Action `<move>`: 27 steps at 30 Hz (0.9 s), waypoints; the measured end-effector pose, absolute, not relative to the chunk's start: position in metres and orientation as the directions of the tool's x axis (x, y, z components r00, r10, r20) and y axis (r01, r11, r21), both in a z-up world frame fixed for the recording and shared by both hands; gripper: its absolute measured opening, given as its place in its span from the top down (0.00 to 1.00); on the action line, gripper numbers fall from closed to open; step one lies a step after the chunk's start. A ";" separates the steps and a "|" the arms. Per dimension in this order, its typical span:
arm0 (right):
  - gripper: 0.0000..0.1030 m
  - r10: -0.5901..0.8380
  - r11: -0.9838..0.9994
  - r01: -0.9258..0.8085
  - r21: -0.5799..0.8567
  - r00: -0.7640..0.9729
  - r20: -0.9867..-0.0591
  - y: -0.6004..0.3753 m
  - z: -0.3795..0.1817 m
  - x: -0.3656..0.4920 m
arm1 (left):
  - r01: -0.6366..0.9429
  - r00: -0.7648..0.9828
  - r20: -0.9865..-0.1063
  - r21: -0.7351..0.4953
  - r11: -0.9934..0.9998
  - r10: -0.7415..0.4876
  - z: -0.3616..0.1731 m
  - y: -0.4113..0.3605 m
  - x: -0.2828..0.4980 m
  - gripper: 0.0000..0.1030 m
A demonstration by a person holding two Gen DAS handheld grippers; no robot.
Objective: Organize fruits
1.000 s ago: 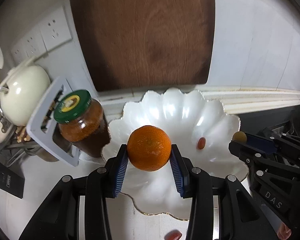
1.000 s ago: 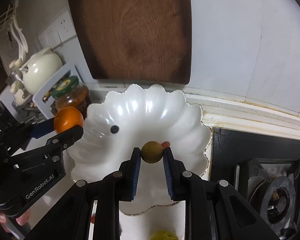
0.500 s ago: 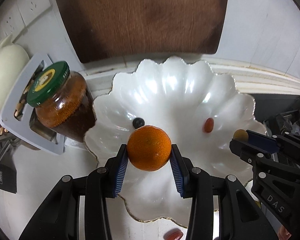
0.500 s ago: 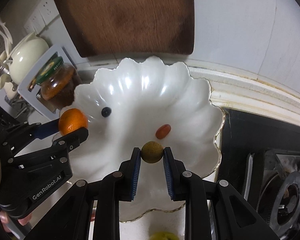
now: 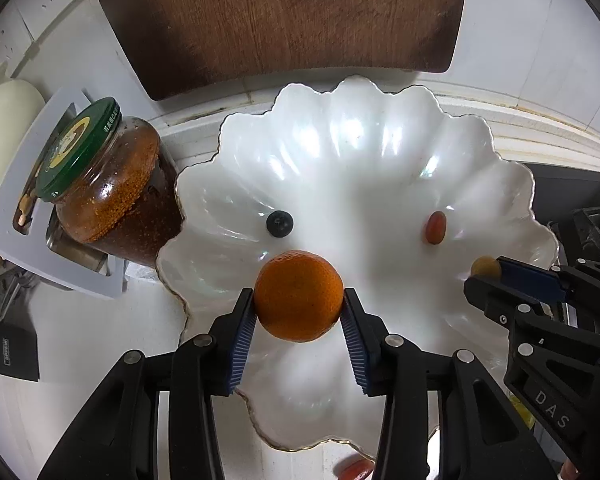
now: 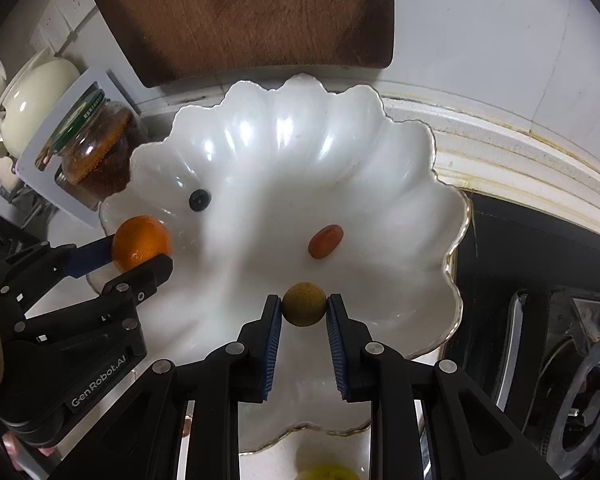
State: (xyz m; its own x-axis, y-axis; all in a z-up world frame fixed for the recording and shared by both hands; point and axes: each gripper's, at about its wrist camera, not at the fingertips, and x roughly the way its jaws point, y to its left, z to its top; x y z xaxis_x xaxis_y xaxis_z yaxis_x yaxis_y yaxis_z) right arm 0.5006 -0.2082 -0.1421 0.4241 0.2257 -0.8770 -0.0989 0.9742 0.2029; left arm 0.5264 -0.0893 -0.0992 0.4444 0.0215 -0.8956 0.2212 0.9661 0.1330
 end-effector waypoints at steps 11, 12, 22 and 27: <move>0.67 0.209 0.978 -0.089 0.189 0.439 -0.874 -0.215 -0.131 0.491 | 0.220 0.503 -0.863 0.190 0.957 0.055 -0.083 -0.088 0.508 0.46; 0.67 0.206 0.979 -0.089 0.185 0.450 -0.869 -0.217 -0.127 0.488 | 0.218 0.511 -0.858 0.192 0.957 0.056 -0.079 -0.087 0.506 0.46; 0.67 0.177 0.984 -0.093 0.151 0.555 -0.813 -0.228 -0.089 0.453 | 0.224 0.583 -0.813 0.162 0.961 0.001 -0.039 -0.085 0.467 0.43; 0.67 0.188 0.982 -0.102 0.159 0.600 -0.778 -0.230 -0.071 0.431 | 0.223 0.632 -0.775 0.166 0.961 -0.013 -0.022 -0.085 0.445 0.43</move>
State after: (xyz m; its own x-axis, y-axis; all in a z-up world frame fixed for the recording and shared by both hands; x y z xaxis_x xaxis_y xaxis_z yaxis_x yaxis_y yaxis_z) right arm 0.4315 -0.2300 -0.0708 0.6000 0.1883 -0.7775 -0.1021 0.9820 0.1590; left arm 0.4446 -0.0845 -0.0215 0.6322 -0.0125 -0.7747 0.2230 0.9605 0.1664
